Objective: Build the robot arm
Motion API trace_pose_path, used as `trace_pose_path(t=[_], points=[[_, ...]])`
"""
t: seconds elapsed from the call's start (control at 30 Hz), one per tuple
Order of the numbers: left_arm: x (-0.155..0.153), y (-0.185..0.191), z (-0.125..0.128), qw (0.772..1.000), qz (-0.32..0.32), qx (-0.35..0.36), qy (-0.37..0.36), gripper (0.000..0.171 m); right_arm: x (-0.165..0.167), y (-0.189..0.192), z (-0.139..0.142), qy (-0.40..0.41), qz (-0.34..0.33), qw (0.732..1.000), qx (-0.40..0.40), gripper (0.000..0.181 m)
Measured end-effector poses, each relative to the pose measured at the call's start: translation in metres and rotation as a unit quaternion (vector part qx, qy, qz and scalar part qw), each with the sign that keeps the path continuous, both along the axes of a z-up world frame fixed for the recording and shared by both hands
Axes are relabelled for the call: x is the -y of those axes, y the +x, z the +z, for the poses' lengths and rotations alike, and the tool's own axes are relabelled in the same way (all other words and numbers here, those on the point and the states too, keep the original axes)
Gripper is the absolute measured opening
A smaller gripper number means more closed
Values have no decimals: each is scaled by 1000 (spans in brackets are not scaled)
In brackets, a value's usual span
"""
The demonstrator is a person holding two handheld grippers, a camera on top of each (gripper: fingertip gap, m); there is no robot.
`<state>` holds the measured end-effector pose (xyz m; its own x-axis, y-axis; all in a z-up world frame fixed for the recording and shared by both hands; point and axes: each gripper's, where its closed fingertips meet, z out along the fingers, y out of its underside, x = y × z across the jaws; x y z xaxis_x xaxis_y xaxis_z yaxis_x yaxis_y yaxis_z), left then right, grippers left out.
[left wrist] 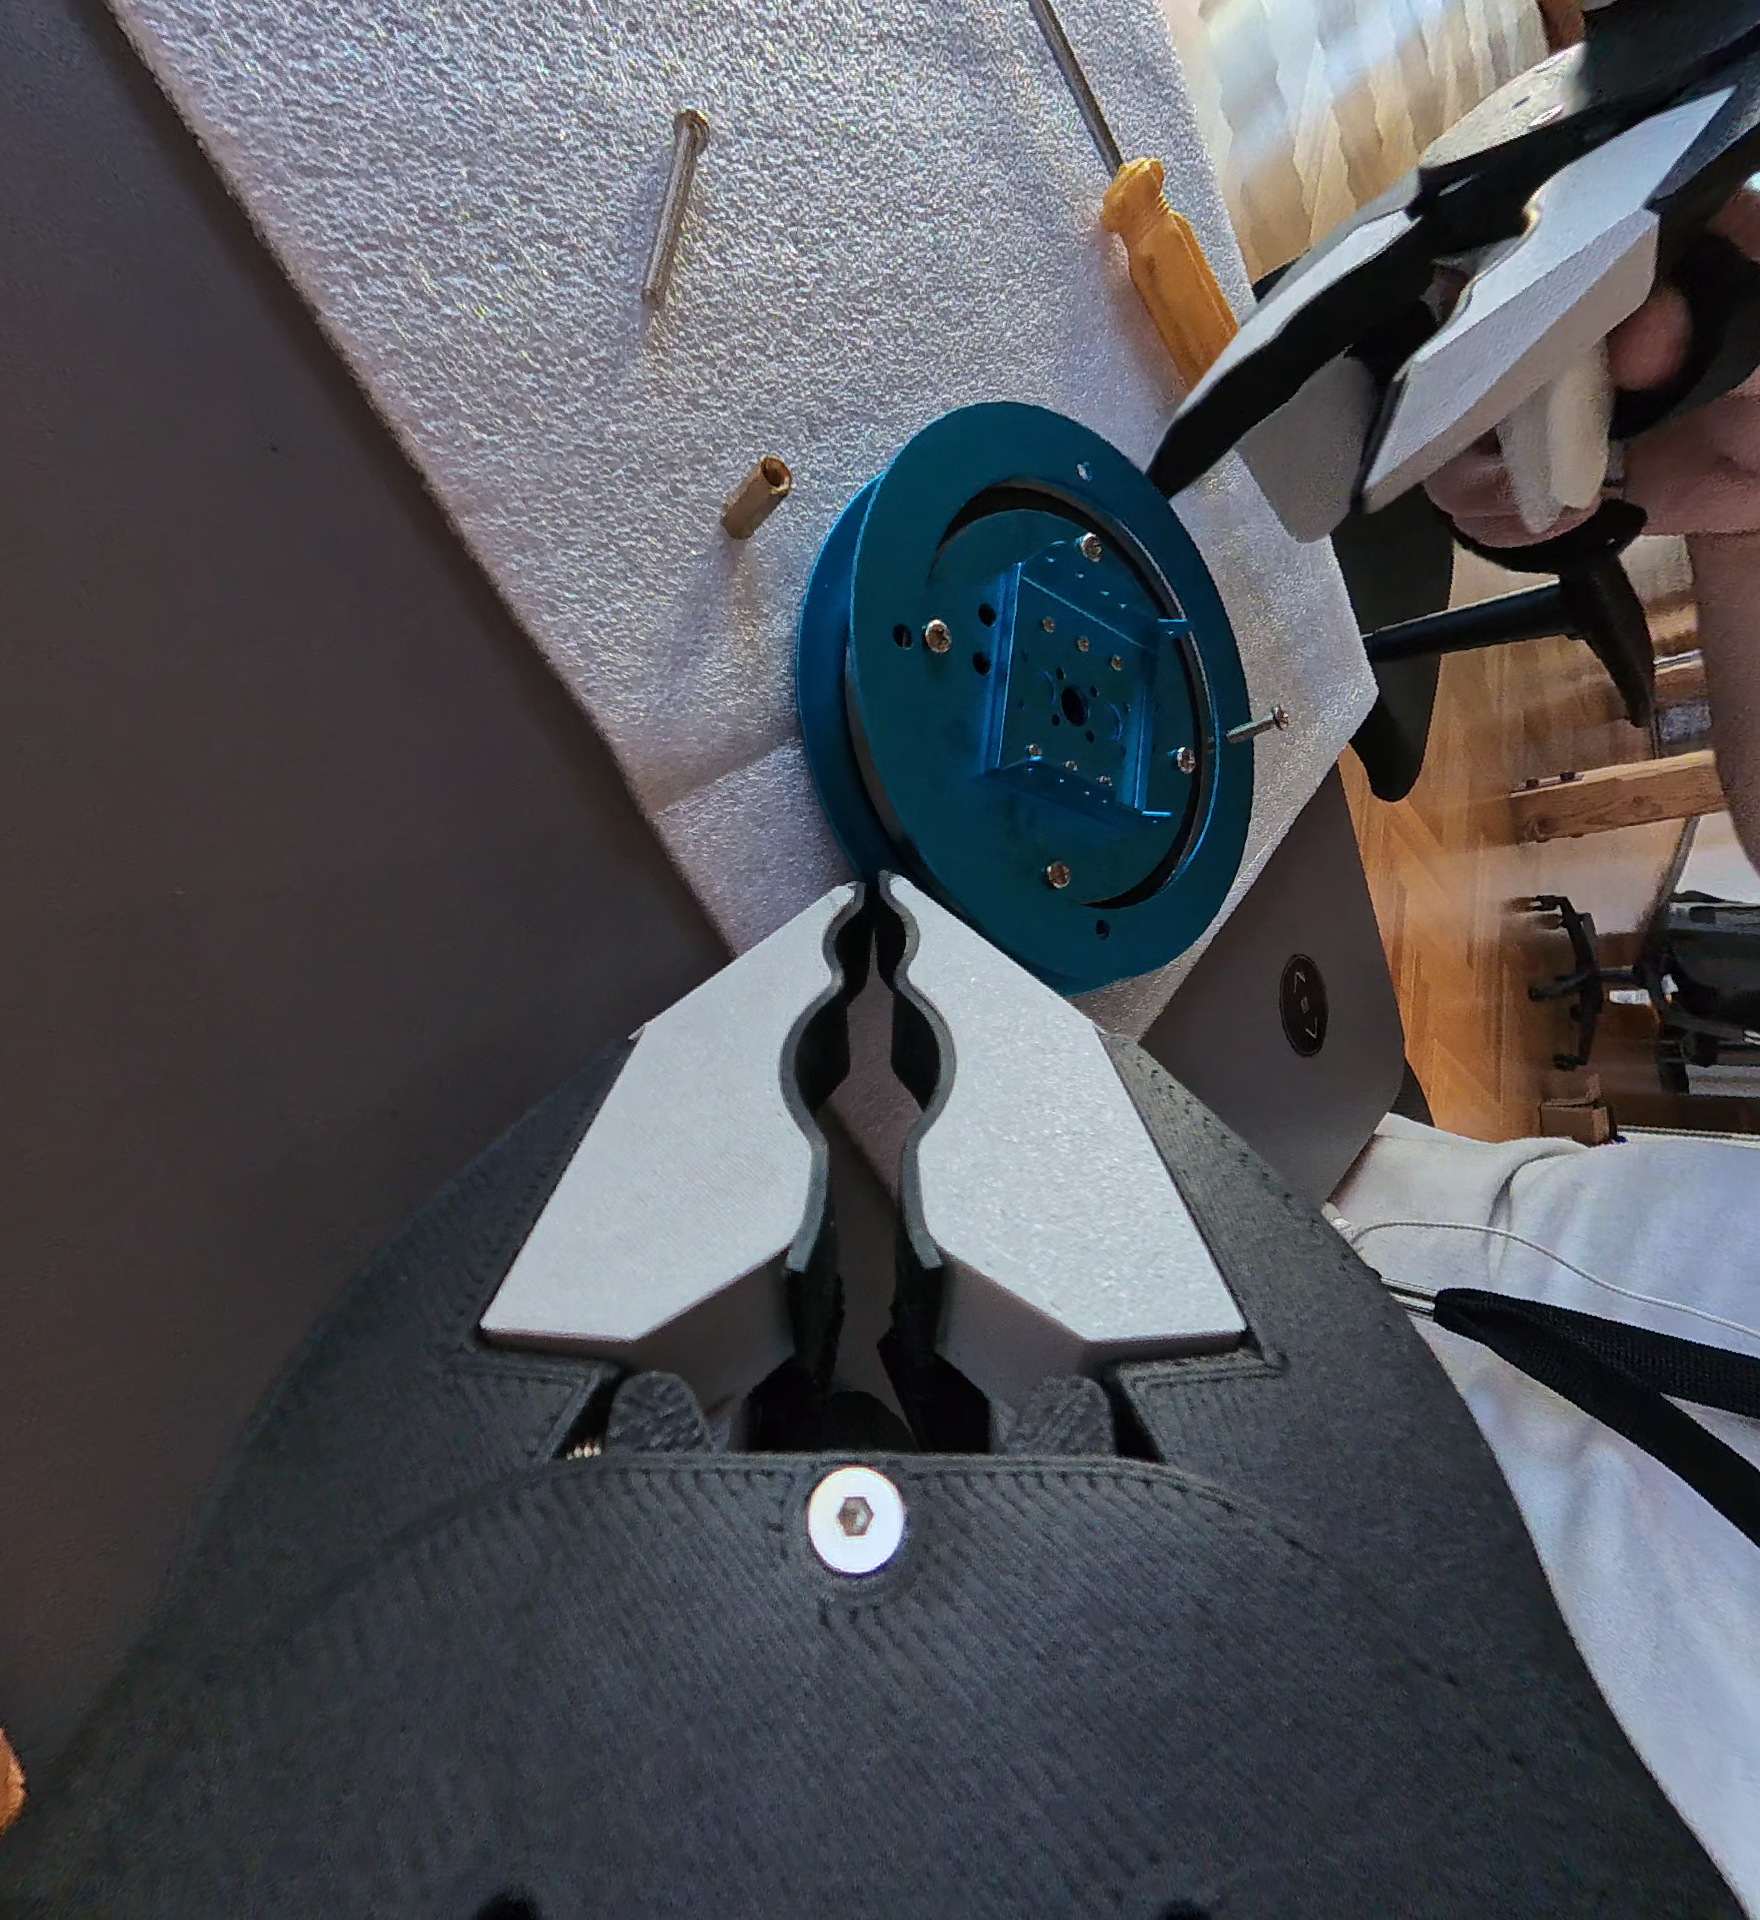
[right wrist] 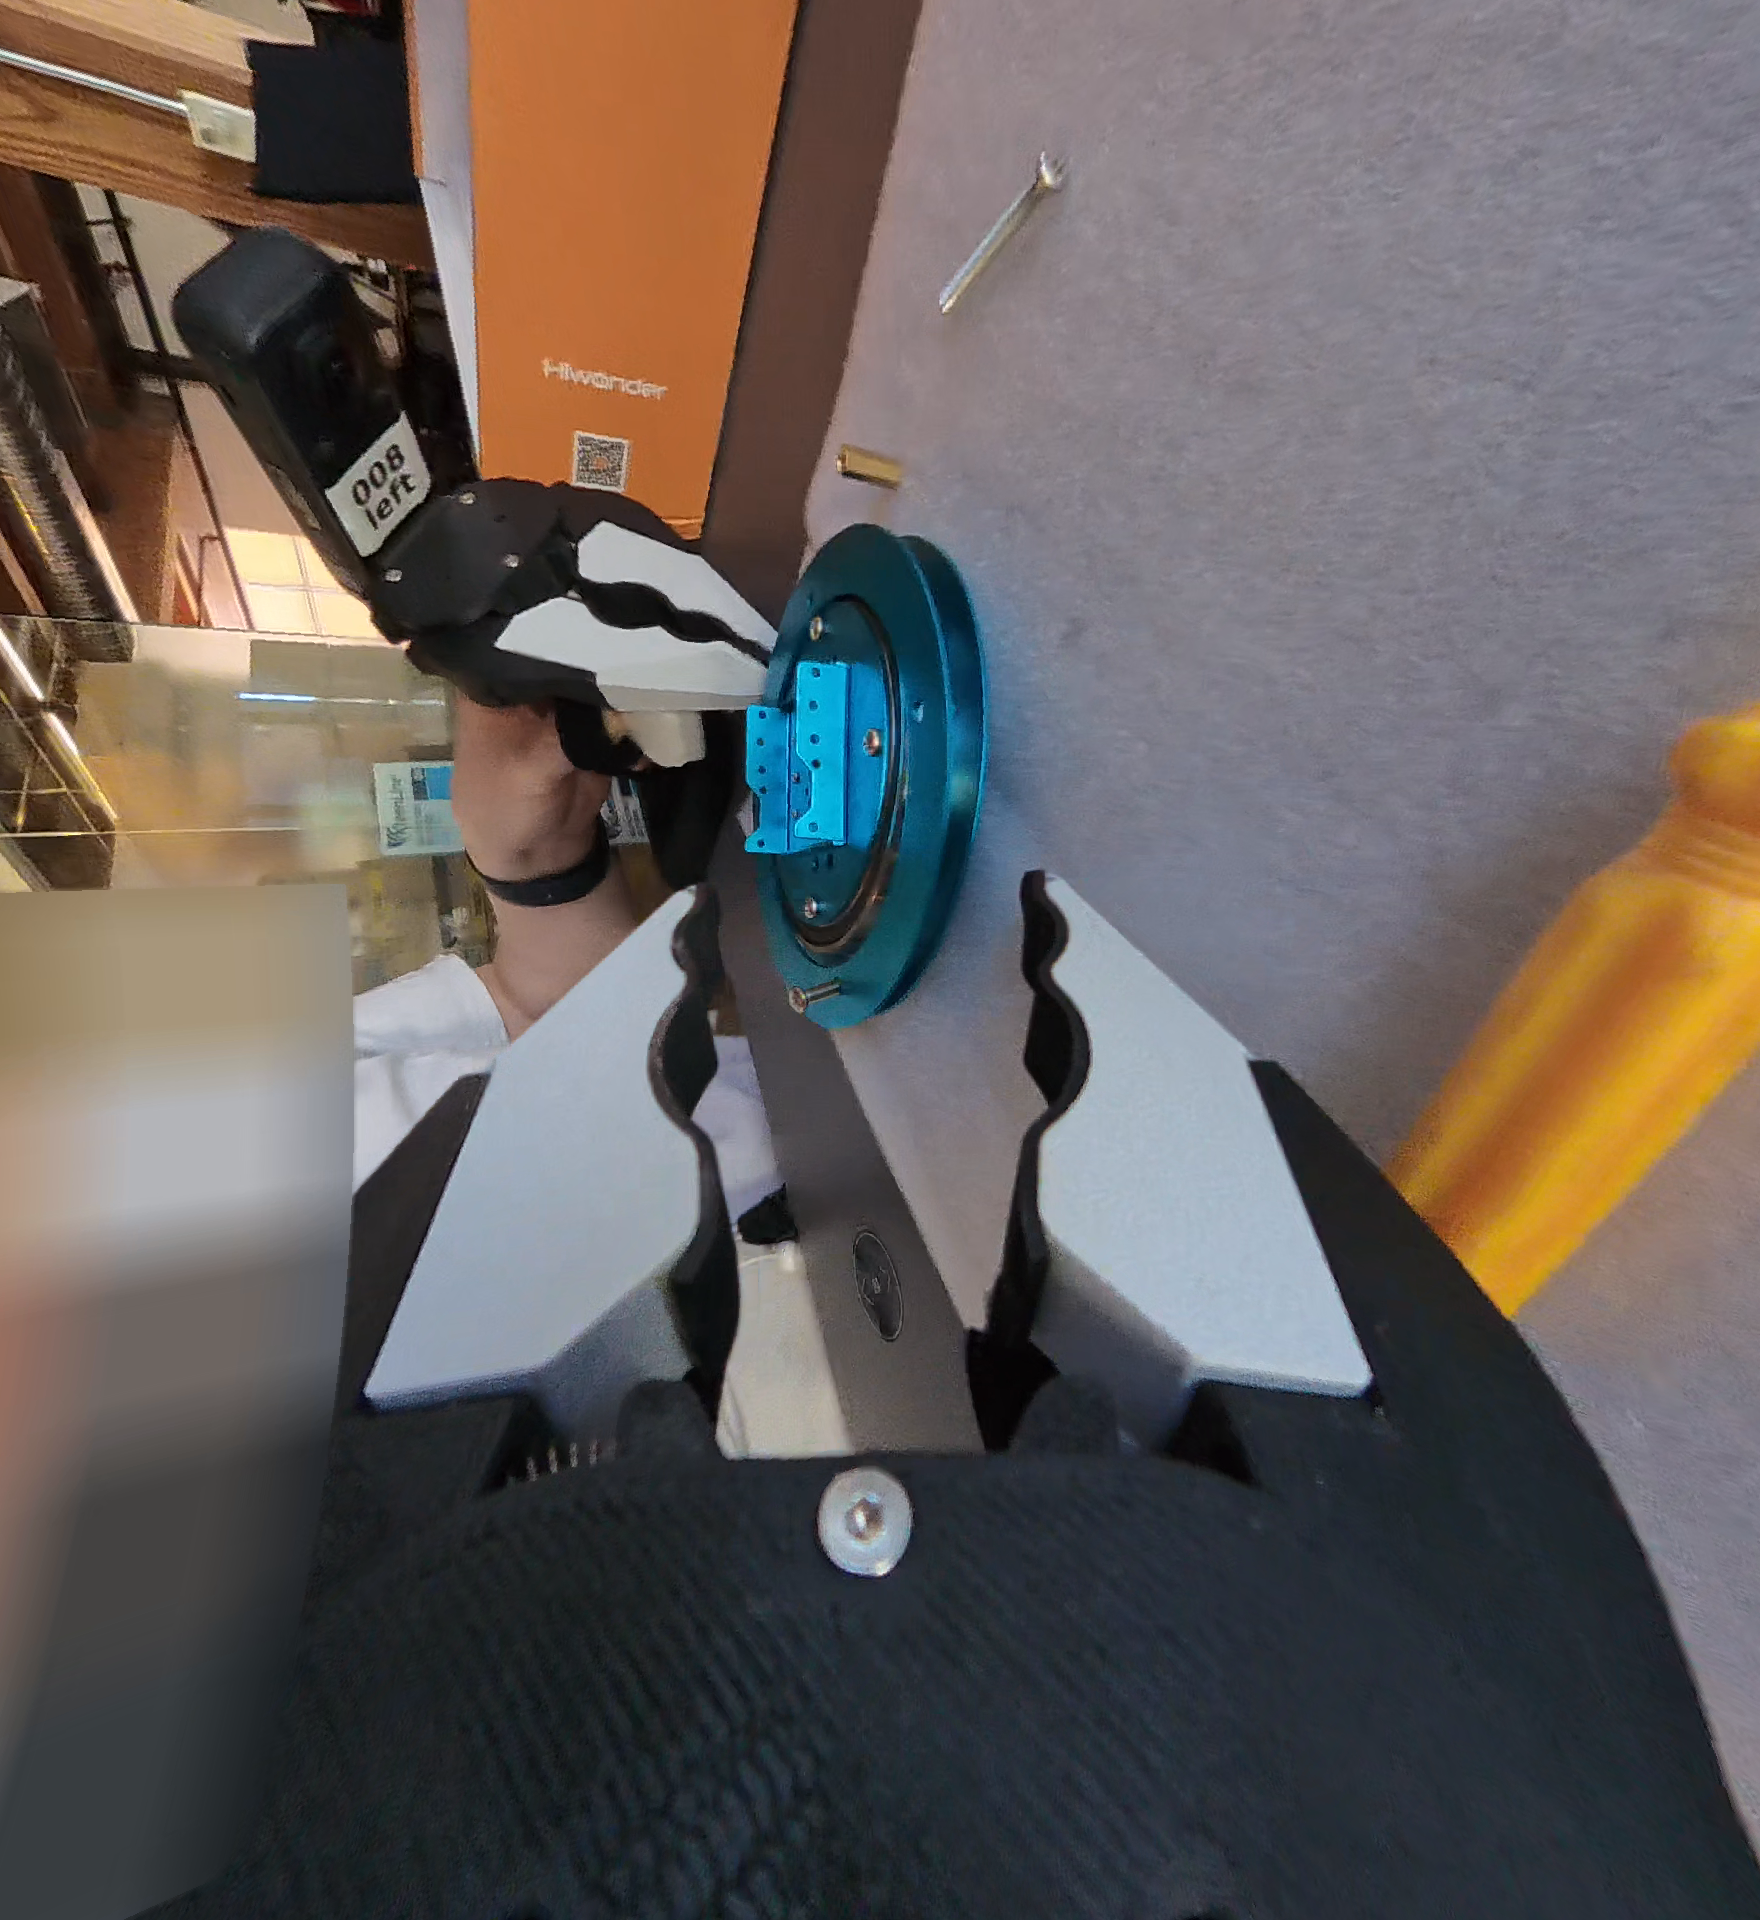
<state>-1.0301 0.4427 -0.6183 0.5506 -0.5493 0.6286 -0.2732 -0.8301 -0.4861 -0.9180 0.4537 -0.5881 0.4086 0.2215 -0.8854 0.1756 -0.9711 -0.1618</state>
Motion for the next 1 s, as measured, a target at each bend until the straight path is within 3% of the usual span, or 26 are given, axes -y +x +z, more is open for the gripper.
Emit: trace_pose_path(t=[0.07,0.3,0.4,0.57,0.83,1.0], points=[[0,0,0,1000,0,1,-1,0,1,1,-10,5,13,999,30,56],[0,0,0,1000,-1,-1,2,0,7,-18,-5,-73,10,996,-48,43],[0,0,0,1000,-1,-1,2,0,8,-22,-11,-65,18,997,-31,40],[0,0,-1,1000,0,0,-2,0,4,-26,-5,-86,-9,994,-60,39],[0,3,3,1000,3,15,-7,0,3,-25,-9,-99,-36,993,-57,11],[0,4,3,1000,4,14,-11,0,2,-26,-4,-116,-45,989,-79,9]])
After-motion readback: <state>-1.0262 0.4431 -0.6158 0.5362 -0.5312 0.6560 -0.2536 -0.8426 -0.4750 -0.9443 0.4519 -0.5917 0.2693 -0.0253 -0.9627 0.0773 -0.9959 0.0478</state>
